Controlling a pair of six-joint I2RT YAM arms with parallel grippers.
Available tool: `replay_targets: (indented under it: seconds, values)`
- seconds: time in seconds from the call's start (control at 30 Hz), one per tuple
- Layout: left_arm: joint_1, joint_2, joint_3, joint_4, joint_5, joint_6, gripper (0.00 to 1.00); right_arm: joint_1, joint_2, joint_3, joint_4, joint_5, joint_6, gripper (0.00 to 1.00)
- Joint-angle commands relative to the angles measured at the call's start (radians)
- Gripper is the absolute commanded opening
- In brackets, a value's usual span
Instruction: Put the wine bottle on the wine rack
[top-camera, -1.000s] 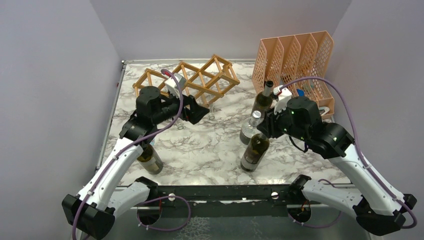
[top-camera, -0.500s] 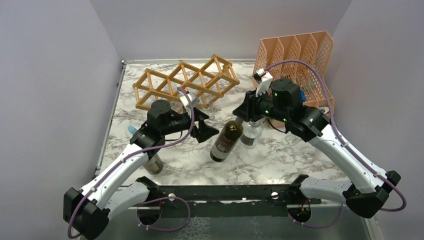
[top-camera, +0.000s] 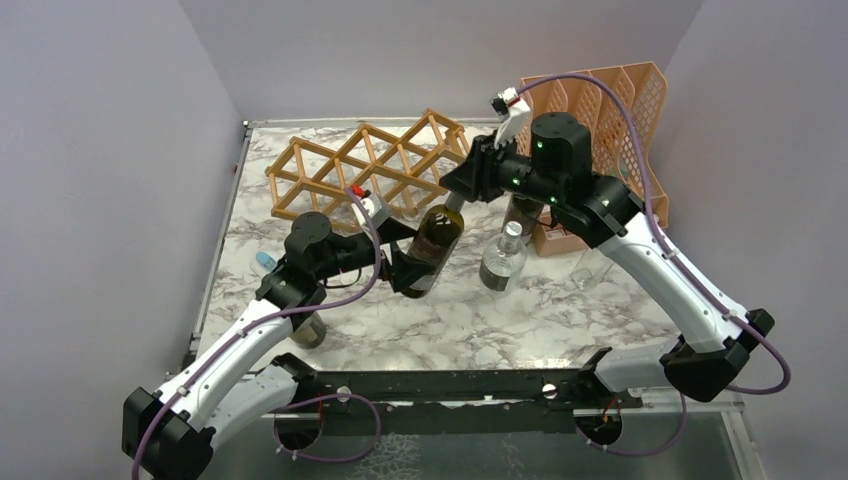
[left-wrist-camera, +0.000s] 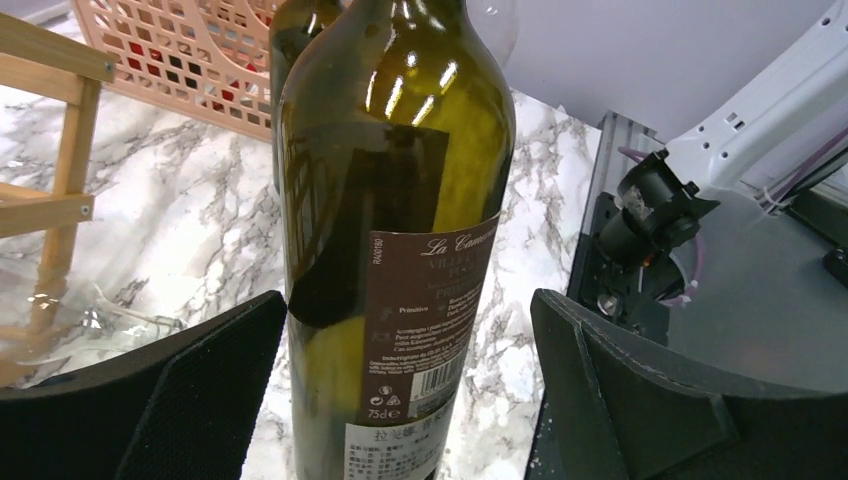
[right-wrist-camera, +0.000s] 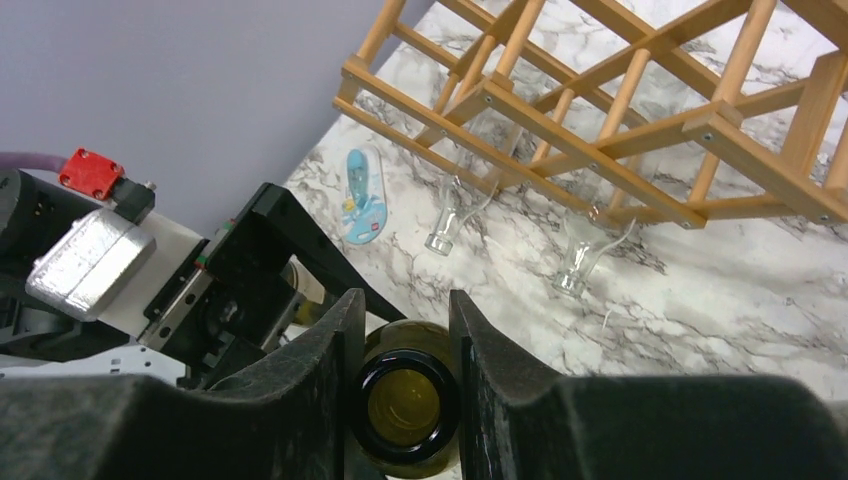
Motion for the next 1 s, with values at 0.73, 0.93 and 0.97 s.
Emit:
replay_targets:
  seconds: [0.73,0.93,0.97]
  values:
    - [-0.002,0.027,-0.011,0.086,0.085,-0.076,0.97,-0.004,-0.022,0.101,0.211,-0.307,0.03,0.01]
    - [-0.002,0.021,-0.009,0.091,0.153,-0.077,0.94,-0.003,-0.035,0.109,0.224,-0.338,0.033,0.01]
    - [-0.002,0.016,-0.009,0.095,0.165,-0.075,0.92,-0.004,-0.039,0.109,0.227,-0.339,0.035,0.01]
